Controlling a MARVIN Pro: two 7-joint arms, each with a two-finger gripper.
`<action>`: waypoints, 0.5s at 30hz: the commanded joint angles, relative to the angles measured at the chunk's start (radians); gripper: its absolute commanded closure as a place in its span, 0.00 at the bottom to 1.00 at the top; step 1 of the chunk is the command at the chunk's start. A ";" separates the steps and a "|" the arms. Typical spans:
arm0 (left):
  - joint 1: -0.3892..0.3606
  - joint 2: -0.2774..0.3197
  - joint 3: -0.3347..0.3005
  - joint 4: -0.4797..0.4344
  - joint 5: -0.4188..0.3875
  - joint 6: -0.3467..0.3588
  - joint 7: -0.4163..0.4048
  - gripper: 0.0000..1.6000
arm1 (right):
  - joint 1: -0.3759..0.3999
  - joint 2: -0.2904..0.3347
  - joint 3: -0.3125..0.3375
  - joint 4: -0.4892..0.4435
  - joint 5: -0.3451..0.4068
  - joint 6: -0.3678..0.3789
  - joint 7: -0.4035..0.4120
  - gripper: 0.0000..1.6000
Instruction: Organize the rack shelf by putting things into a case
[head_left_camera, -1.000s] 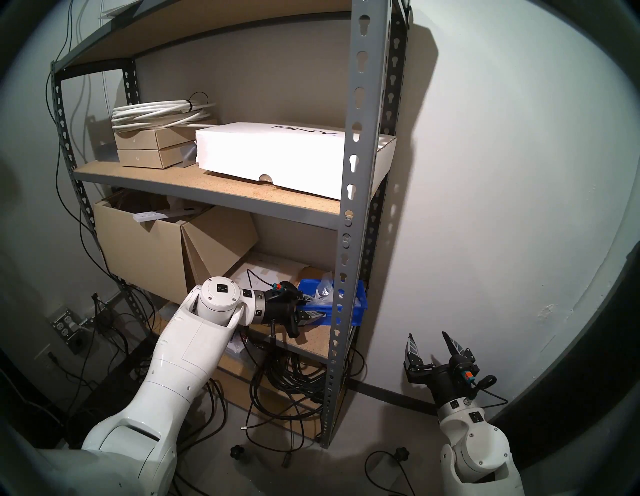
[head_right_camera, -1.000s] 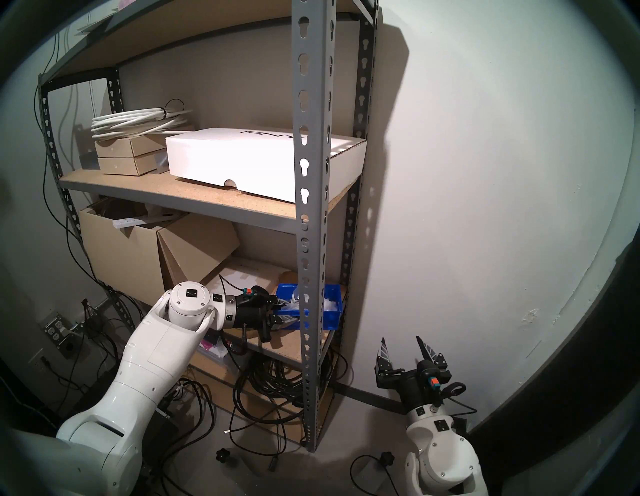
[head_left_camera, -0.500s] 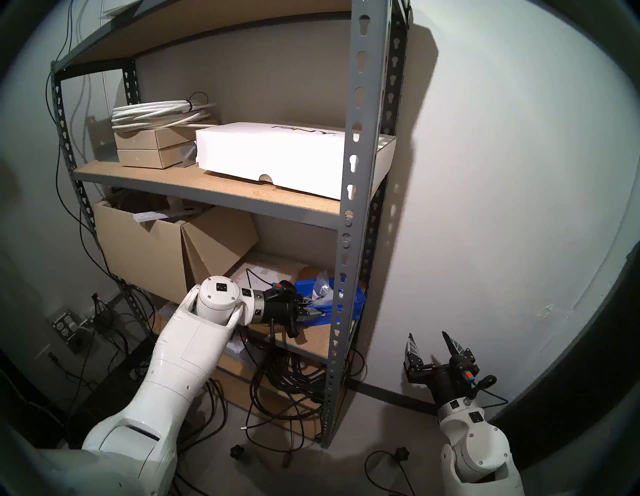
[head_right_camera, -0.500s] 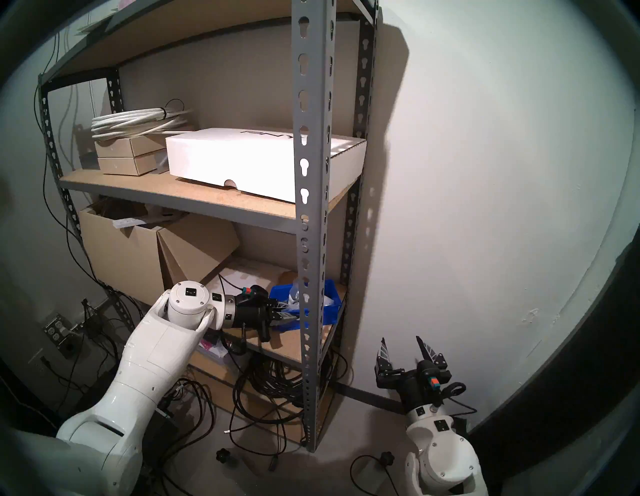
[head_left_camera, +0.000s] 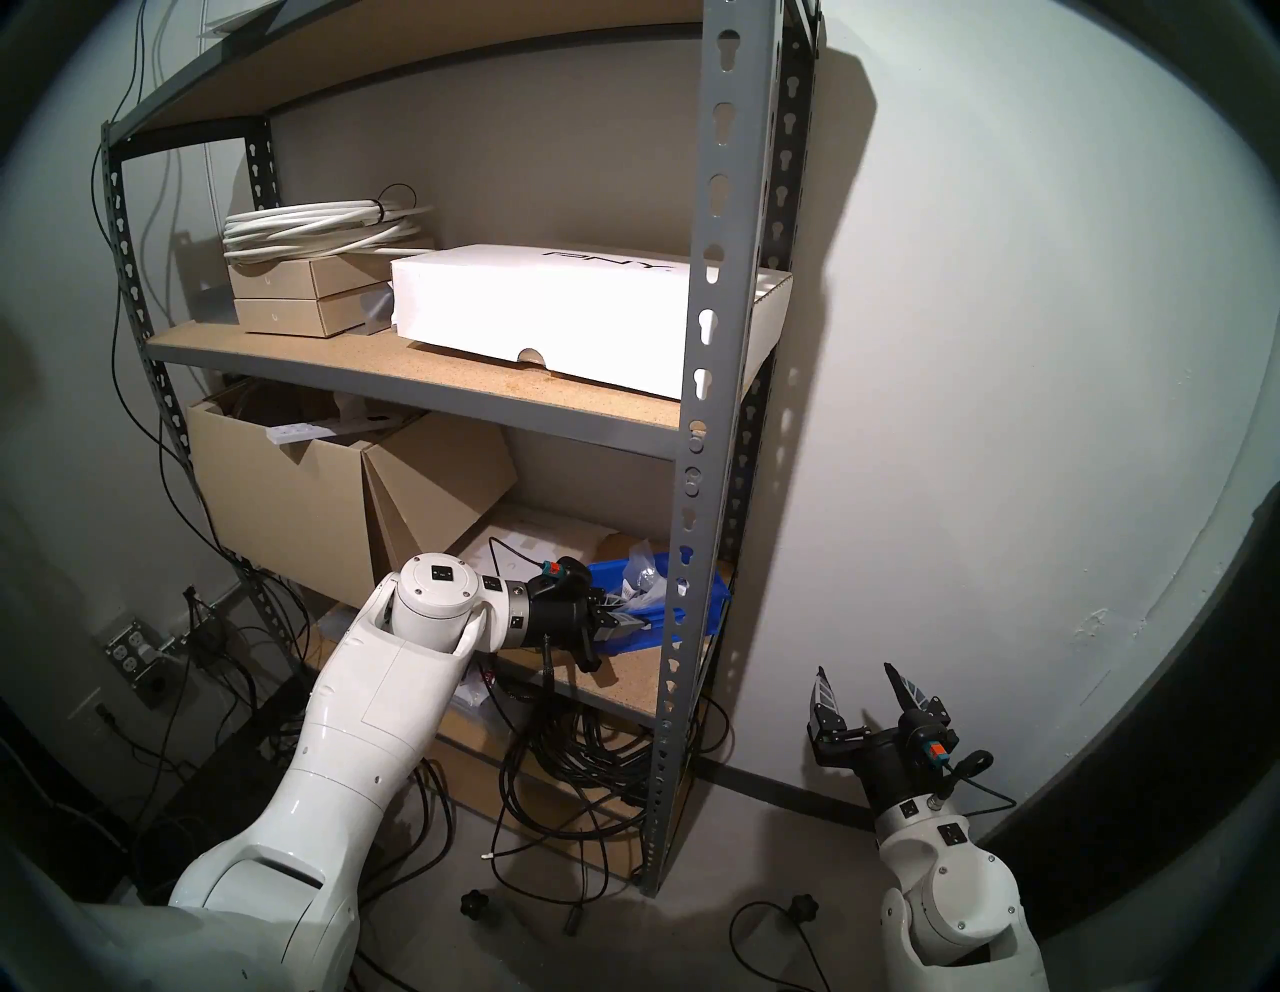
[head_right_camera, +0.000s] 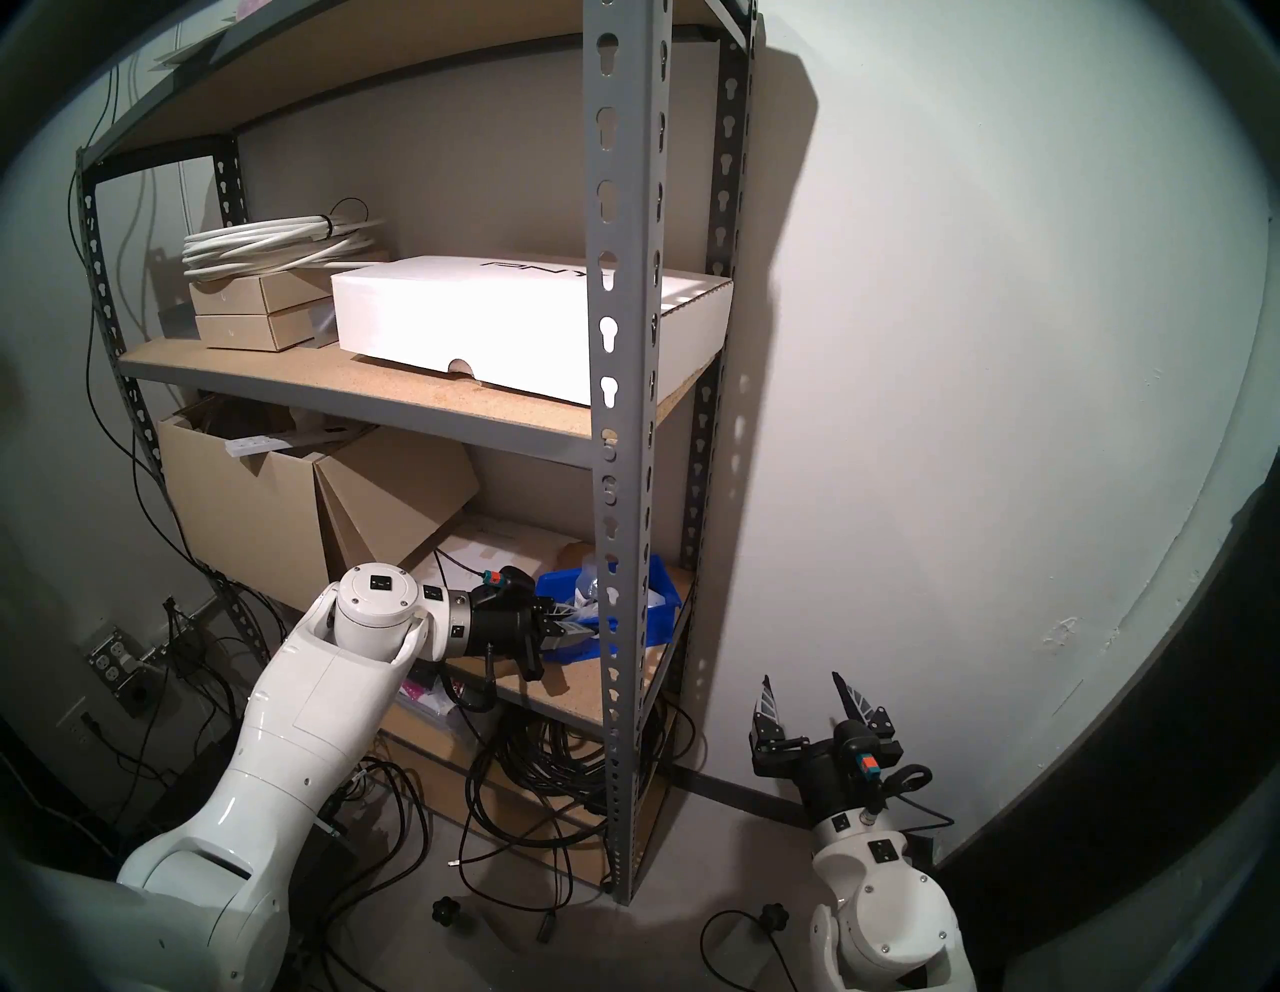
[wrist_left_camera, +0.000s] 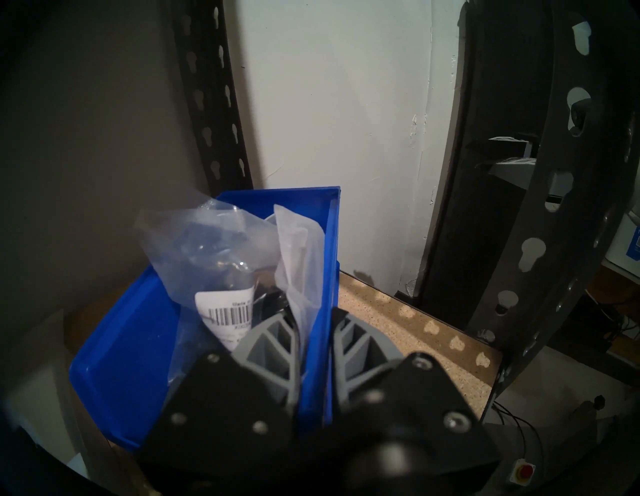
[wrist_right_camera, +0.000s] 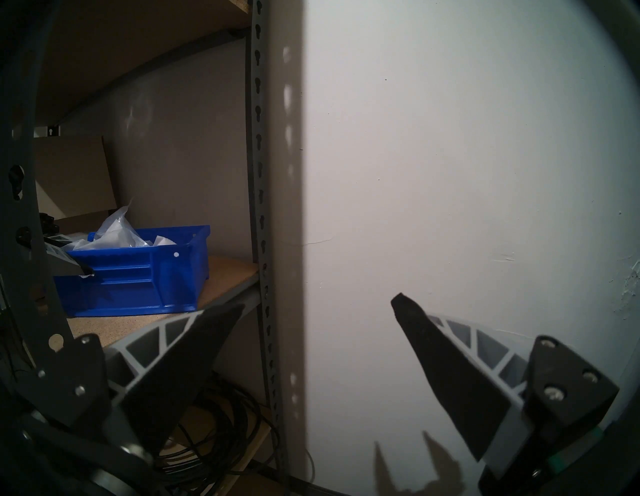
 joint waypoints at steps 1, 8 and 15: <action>0.003 -0.016 -0.026 -0.081 -0.041 0.028 -0.017 1.00 | 0.003 0.000 0.000 -0.020 0.000 -0.004 0.000 0.00; 0.035 -0.026 -0.048 -0.159 -0.042 0.067 0.002 1.00 | 0.003 0.000 0.000 -0.020 0.000 -0.004 0.000 0.00; 0.086 -0.026 -0.058 -0.243 -0.016 0.100 0.041 1.00 | 0.003 0.000 0.000 -0.020 0.000 -0.004 0.000 0.00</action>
